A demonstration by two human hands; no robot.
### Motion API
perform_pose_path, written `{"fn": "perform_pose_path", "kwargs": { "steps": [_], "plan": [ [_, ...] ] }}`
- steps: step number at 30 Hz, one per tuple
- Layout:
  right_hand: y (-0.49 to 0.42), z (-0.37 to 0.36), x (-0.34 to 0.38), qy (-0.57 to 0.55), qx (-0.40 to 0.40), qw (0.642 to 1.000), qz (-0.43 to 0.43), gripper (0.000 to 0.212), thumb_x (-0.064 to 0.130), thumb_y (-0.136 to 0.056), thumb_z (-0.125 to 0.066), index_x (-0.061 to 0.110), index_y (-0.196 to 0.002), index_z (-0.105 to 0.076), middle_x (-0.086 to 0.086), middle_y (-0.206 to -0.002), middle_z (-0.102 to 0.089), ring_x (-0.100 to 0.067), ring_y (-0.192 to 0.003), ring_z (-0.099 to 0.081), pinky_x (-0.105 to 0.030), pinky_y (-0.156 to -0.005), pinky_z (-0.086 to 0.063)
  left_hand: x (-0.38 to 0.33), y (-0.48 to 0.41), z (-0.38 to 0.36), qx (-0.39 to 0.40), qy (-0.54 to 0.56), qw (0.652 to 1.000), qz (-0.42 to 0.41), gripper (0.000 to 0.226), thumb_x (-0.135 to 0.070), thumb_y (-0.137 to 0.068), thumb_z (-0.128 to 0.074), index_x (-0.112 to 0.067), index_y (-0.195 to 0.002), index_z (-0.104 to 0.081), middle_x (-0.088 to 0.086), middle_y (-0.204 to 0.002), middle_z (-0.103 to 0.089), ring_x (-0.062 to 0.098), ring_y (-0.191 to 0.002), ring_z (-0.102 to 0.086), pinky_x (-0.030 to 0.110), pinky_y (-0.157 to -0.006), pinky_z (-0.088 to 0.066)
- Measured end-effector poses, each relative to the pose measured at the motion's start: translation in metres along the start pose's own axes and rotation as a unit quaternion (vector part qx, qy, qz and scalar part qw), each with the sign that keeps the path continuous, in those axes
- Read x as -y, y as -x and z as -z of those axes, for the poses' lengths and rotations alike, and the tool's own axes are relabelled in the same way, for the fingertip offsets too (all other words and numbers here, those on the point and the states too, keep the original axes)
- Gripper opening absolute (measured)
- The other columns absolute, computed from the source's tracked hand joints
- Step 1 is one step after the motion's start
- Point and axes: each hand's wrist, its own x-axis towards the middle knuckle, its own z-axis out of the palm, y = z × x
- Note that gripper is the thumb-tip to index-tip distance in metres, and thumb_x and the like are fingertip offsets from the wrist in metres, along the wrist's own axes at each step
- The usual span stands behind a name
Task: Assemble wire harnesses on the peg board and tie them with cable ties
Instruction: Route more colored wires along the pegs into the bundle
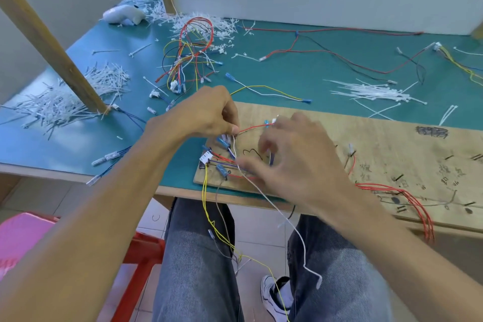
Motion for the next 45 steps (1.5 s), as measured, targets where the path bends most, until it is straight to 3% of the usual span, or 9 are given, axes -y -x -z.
{"fn": "perform_pose_path", "kwargs": {
  "steps": [8,11,13,17,21,27,31,38,45],
  "plan": [
    [0.044,-0.015,0.015,0.059,0.042,0.997,0.029,0.023,0.043,-0.101,-0.059,0.026,-0.095,-0.073,0.006,-0.091,-0.061,-0.028,-0.105,-0.047,-0.043,-0.09,-0.039,-0.006,-0.001,-0.003,0.01,0.005,1.0,0.025,0.011,-0.017,-0.081,-0.09,-0.018,-0.087,-0.081,-0.005,-0.072,-0.072,0.007,-0.061,-0.057,0.021,-0.061,-0.042],
    [0.05,-0.012,0.019,0.044,0.056,0.997,0.026,0.02,0.036,-0.105,-0.056,0.025,-0.095,-0.07,0.004,-0.087,-0.064,-0.026,-0.099,-0.049,-0.04,-0.08,-0.036,-0.01,0.001,-0.004,0.004,0.0,0.999,0.036,0.01,-0.015,-0.08,-0.09,-0.02,-0.084,-0.082,-0.007,-0.069,-0.071,0.004,-0.06,-0.057,0.02,-0.059,-0.042],
    [0.06,-0.009,0.02,0.048,0.065,0.997,0.009,0.016,0.036,-0.105,-0.056,0.027,-0.093,-0.063,0.003,-0.086,-0.064,-0.026,-0.091,-0.056,-0.038,-0.069,-0.033,-0.013,0.004,-0.003,-0.014,0.004,0.999,0.045,0.01,-0.016,-0.082,-0.089,-0.023,-0.084,-0.082,-0.007,-0.071,-0.071,0.007,-0.066,-0.061,0.022,-0.064,-0.047],
    [0.082,-0.006,0.022,0.045,0.111,0.992,-0.037,0.032,0.051,-0.108,-0.036,0.031,-0.107,-0.06,0.001,-0.087,-0.067,-0.033,-0.084,-0.065,-0.039,-0.061,-0.028,-0.027,0.028,-0.012,-0.124,-0.072,0.989,0.023,0.015,-0.022,-0.097,-0.07,-0.03,-0.107,-0.077,-0.01,-0.097,-0.062,0.021,-0.111,-0.058,0.048,-0.102,-0.044],
    [0.088,-0.005,0.016,0.045,0.108,0.991,-0.057,0.039,0.055,-0.109,-0.029,0.031,-0.115,-0.06,0.0,-0.082,-0.066,-0.035,-0.081,-0.064,-0.039,-0.06,-0.03,-0.052,0.094,-0.045,-0.135,-0.051,0.983,-0.111,0.018,-0.024,-0.098,-0.06,-0.025,-0.108,-0.075,-0.006,-0.107,-0.068,0.023,-0.109,-0.059,0.047,-0.095,-0.051],
    [0.092,-0.001,-0.003,-0.069,0.096,0.989,-0.087,0.04,0.056,-0.105,-0.031,0.03,-0.108,-0.062,0.005,-0.078,-0.07,-0.026,-0.078,-0.064,-0.042,-0.072,-0.052,-0.052,0.139,-0.092,-0.148,-0.056,0.982,-0.101,0.053,0.001,-0.085,-0.076,-0.011,-0.136,-0.068,0.002,-0.141,-0.066,0.026,-0.133,-0.059,0.045,-0.112,-0.049],
    [0.093,-0.006,-0.008,-0.158,0.044,0.982,-0.091,0.029,0.047,-0.106,-0.046,0.029,-0.092,-0.063,0.008,-0.058,-0.057,-0.016,-0.058,-0.047,-0.038,-0.06,-0.04,-0.05,0.137,-0.097,-0.161,-0.056,0.979,-0.111,0.06,0.004,-0.087,-0.071,-0.011,-0.144,-0.062,0.002,-0.152,-0.058,0.023,-0.145,-0.05,0.049,-0.119,-0.041],
    [0.105,-0.004,-0.024,-0.171,0.077,0.974,-0.126,0.028,0.047,-0.104,-0.055,0.028,-0.086,-0.065,0.01,-0.047,-0.048,-0.014,-0.05,-0.04,-0.03,-0.052,-0.031,-0.055,0.134,-0.107,-0.129,-0.148,0.973,-0.119,0.082,0.004,-0.078,-0.069,-0.017,-0.155,-0.05,0.006,-0.162,-0.046,0.025,-0.153,-0.038,0.055,-0.122,-0.036],
    [0.128,0.026,-0.069,-0.179,0.046,0.974,-0.133,0.016,0.044,-0.1,-0.063,0.034,-0.088,-0.065,0.005,-0.052,-0.059,-0.018,-0.045,-0.055,-0.038,-0.057,-0.051,-0.061,0.139,-0.112,-0.055,-0.232,0.968,-0.075,0.098,-0.013,-0.088,-0.045,-0.016,-0.165,0.014,0.003,-0.175,0.0,0.021,-0.162,0.001,0.047,-0.131,-0.003]
  ]
}}
